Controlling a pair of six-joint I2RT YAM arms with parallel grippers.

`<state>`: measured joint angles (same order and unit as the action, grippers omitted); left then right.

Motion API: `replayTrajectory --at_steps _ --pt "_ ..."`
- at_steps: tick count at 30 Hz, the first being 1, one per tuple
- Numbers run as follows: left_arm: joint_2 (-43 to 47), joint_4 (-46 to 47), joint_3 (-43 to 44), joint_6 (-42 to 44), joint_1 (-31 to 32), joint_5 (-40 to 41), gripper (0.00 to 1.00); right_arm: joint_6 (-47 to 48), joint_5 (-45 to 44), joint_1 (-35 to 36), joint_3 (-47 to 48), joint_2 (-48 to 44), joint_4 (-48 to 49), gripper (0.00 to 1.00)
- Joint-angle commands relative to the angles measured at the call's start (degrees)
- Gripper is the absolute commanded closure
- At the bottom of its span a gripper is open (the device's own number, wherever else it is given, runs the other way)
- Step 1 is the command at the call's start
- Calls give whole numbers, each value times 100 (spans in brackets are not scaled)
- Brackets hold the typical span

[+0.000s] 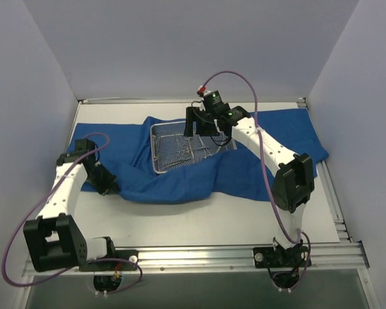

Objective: Open and lay out the surgical kit
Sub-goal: Open the surgical kit at the center of the board, then smooth out the surgical kit at the center of the board.

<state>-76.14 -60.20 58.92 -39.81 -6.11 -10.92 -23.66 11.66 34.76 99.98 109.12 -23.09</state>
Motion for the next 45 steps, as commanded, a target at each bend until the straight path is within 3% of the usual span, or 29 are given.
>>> replayTrajectory --at_steps 1,8,13,16,21,22,24,25,26,28,29,30,36,45 --pt "616 -447 -433 -115 -31 212 98 -200 -524 -285 179 -128 -301 30" --pt "1681 -826 -1093 -27 258 275 98 -490 -630 -1146 364 -93 -476 30" --pt "1734 -836 -593 44 417 309 43 -850 -683 -2139 250 -110 -267 30" --pt "1524 -695 -31 88 549 397 31 -930 -577 -2613 249 108 -29 30" --pt "1050 -414 812 289 506 608 29 -746 -638 -2870 285 443 200 34" --pt "970 -309 928 351 410 626 29 -737 -656 -2922 285 522 209 36" --pt "603 -10 1243 562 313 486 41 -702 -621 -2993 276 584 217 49" --pt "444 226 1350 623 277 451 54 -701 -595 -3019 259 619 235 56" --pt "242 324 1472 720 260 389 79 -693 -516 -3089 197 637 331 70" --pt "-461 378 1884 729 251 327 91 -658 -349 -3160 197 741 349 84" --pt "-724 395 2026 747 233 249 96 -640 -305 -3186 206 777 341 96" --pt "-1249 369 2184 747 233 126 98 -614 -261 -3256 223 821 340 100" --pt "-3113 211 3564 712 75 -77 98 -552 275 -3380 258 1225 367 100" --pt "-4944 -185 5067 431 -39 28 98 -499 469 -3450 179 1805 490 100"
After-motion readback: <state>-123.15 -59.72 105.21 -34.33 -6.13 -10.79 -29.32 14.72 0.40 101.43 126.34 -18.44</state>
